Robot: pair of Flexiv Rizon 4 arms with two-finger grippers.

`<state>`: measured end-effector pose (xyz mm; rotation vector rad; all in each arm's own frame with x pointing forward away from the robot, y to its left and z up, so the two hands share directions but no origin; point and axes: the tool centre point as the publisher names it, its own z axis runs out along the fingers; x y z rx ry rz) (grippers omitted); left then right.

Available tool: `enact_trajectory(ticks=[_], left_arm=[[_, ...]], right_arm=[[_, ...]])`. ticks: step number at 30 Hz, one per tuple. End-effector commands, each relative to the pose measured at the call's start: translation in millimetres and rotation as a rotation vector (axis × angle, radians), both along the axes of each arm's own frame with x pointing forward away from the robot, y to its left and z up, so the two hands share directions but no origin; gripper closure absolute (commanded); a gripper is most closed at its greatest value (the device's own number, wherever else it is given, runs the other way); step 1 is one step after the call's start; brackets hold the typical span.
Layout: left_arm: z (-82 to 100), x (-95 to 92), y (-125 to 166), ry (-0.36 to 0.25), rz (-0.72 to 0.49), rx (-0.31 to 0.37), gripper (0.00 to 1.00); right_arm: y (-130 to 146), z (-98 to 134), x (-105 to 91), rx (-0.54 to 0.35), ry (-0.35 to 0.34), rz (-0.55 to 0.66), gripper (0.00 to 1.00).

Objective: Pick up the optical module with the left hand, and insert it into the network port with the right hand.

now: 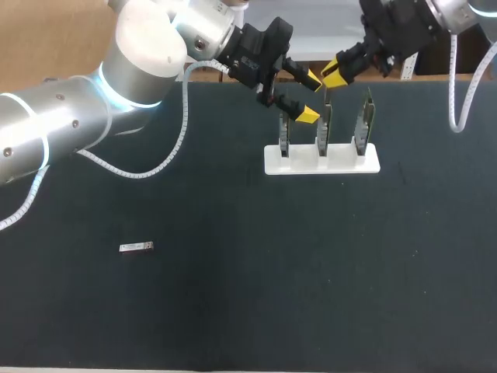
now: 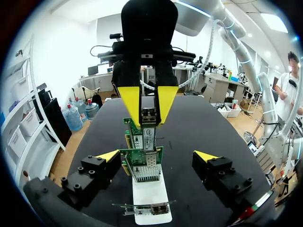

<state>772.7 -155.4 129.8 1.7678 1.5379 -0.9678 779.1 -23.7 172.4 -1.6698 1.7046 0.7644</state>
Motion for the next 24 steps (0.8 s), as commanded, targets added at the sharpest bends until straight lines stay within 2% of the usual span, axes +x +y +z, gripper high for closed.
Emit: enact_trajectory(ticks=[1,24], left_arm=[[-0.1,2.2,-0.5,0.002,-0.004,0.002,0.00],[-0.1,2.2,-0.5,0.002,-0.004,0.002,0.00]], right_arm=[[-1.2,2.7,-1.2,0.000,-0.009,0.003,1.00],[-1.7,-2.8,-3.8,-0.022,-0.007,0.005,1.00]])
